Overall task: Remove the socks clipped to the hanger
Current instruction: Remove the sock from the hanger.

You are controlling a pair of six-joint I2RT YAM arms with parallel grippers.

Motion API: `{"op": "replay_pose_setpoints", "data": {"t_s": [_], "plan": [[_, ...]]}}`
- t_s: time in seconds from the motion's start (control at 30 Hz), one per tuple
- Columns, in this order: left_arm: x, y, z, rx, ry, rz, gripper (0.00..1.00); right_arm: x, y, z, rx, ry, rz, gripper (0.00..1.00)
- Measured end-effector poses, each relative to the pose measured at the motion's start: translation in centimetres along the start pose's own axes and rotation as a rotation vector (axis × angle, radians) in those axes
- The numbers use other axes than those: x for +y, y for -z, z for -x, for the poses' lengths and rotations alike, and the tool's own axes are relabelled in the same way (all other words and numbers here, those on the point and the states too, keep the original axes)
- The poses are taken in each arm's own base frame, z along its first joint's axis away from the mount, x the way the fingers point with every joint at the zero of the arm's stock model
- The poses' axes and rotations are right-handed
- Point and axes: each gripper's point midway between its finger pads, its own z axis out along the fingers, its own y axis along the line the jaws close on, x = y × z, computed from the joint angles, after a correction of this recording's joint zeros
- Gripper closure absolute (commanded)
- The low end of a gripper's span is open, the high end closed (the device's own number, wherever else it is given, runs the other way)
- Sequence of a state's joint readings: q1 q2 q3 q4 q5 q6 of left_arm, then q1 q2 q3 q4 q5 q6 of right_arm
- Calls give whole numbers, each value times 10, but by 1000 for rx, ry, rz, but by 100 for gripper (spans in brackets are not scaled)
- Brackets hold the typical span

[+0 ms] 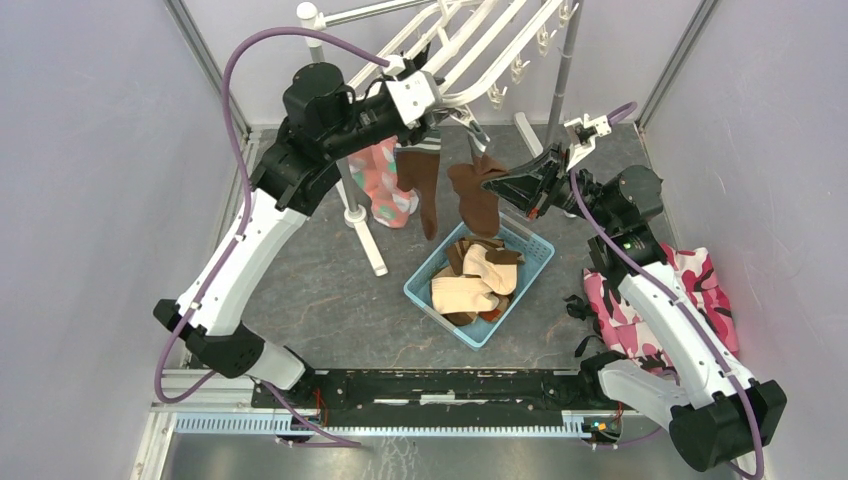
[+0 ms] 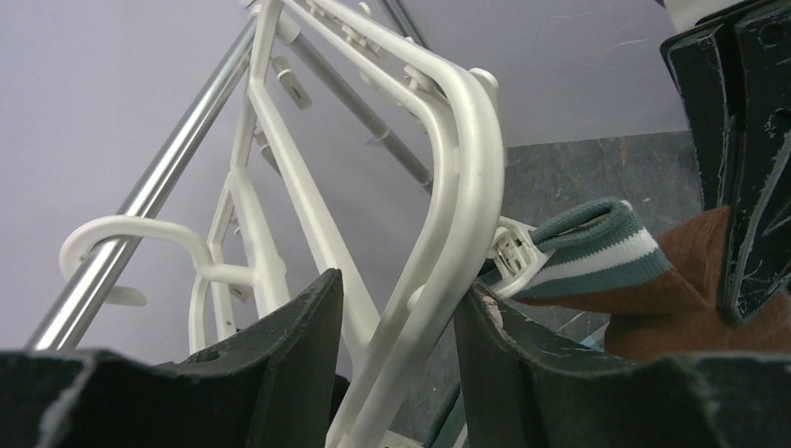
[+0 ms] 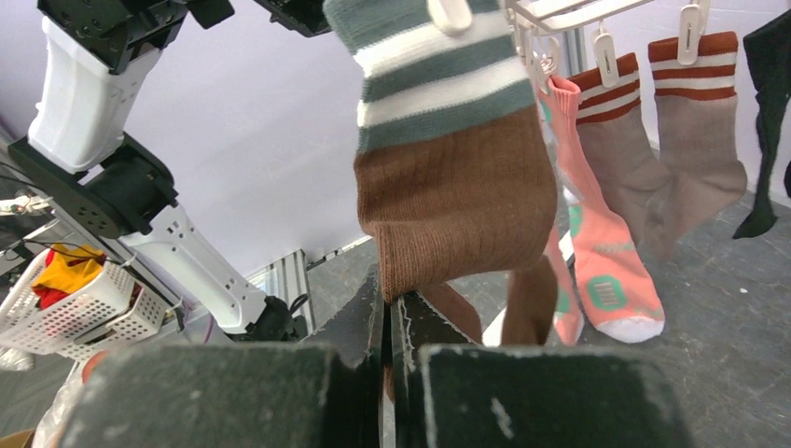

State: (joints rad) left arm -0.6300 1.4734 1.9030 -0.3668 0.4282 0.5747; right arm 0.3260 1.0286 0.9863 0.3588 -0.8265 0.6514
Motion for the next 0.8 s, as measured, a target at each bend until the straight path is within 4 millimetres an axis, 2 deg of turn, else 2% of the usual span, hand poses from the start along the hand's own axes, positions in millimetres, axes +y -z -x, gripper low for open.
{"op": "replay_pose_setpoints", "data": {"t_s": [0.2, 0.33, 0.43, 0.6, 0.8], "plan": [[-24, -15, 10, -20, 25, -58, 46, 5, 0, 1, -9, -12, 26, 100], [-38, -16, 10, -10, 51, -93, 45, 2, 2, -12, 8, -46, 29, 100], [-43, -15, 6, 2, 75, -100, 39, -1, 4, -24, 16, -87, 32, 100], [-53, -1, -6, 46, 125, -96, 20, 0, 2, -39, 37, -139, 44, 100], [-55, 27, 1, 44, 135, -65, 14, 3, -2, -39, 33, -143, 65, 100]]}}
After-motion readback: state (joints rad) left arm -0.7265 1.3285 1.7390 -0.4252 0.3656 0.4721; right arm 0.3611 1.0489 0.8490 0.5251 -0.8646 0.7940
